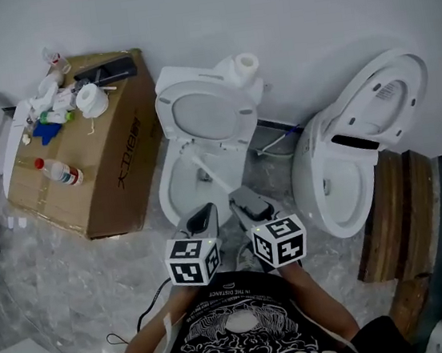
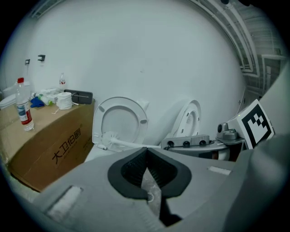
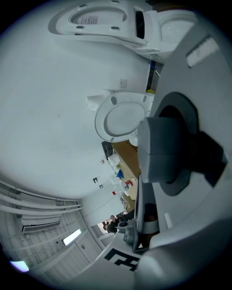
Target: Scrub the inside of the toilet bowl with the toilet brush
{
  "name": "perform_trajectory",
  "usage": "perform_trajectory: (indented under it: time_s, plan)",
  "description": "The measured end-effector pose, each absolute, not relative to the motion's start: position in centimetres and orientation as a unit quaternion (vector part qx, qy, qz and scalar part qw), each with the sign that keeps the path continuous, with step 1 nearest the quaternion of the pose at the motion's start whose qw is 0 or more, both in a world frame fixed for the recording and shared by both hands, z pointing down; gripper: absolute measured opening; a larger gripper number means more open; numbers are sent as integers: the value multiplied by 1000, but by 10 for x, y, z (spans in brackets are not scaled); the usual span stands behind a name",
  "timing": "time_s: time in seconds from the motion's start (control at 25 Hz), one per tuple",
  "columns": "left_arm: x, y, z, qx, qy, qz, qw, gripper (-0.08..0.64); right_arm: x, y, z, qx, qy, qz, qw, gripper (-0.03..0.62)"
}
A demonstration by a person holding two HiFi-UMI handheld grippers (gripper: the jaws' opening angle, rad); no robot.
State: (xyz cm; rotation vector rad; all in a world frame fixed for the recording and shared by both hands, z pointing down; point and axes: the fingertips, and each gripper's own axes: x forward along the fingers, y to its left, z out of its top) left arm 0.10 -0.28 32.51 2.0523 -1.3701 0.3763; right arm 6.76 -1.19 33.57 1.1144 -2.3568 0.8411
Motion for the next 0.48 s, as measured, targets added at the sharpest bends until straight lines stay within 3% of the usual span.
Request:
perform_trajectory:
  time_s: [0.48]
  plan:
    - [1,15,334,773,-522,149,327,-7,66,-5,339,381,-850,300,206,150]
